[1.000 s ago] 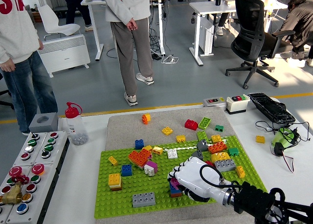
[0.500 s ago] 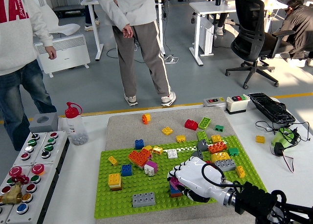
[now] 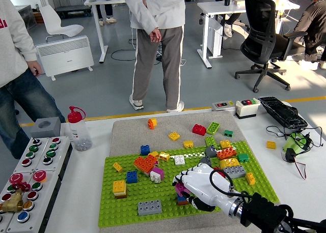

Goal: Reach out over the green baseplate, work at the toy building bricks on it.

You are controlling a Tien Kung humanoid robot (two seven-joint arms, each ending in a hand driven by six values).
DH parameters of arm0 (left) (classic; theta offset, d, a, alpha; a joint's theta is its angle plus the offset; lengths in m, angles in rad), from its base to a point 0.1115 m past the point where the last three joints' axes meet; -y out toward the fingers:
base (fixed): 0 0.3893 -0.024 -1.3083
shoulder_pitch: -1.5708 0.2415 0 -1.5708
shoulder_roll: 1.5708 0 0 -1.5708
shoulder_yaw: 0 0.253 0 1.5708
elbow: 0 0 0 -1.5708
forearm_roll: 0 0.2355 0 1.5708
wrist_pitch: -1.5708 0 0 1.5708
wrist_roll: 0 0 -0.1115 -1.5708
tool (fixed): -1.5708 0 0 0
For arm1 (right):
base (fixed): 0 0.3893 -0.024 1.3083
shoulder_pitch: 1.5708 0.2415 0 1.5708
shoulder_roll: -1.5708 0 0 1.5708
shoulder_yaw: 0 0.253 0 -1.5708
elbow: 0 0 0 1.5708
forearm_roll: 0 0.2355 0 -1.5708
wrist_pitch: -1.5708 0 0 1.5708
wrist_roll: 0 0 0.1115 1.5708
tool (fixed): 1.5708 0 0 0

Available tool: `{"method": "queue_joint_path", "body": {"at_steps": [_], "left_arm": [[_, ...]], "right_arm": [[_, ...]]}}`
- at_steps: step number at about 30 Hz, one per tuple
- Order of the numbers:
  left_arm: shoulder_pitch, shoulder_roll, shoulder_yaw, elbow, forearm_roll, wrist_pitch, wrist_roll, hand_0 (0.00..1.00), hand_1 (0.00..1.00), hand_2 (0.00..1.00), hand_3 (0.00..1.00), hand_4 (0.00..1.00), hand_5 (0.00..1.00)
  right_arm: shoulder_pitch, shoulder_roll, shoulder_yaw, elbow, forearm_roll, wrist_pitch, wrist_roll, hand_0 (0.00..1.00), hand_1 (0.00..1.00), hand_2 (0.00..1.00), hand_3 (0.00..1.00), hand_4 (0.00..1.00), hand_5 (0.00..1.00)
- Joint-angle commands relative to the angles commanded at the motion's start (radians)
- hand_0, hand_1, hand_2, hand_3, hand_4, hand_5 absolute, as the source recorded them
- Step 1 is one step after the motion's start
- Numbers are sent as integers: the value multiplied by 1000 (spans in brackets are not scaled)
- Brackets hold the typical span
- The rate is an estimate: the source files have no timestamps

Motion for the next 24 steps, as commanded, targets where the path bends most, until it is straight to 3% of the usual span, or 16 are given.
{"method": "queue_joint_path", "body": {"at_steps": [24], "left_arm": [[1,0,1,0,2,0,1,695,716,706,634,389,998]], "right_arm": [[-18,45,1,-21,-46,-14,-77,375,541,612,694,557,2]]}}
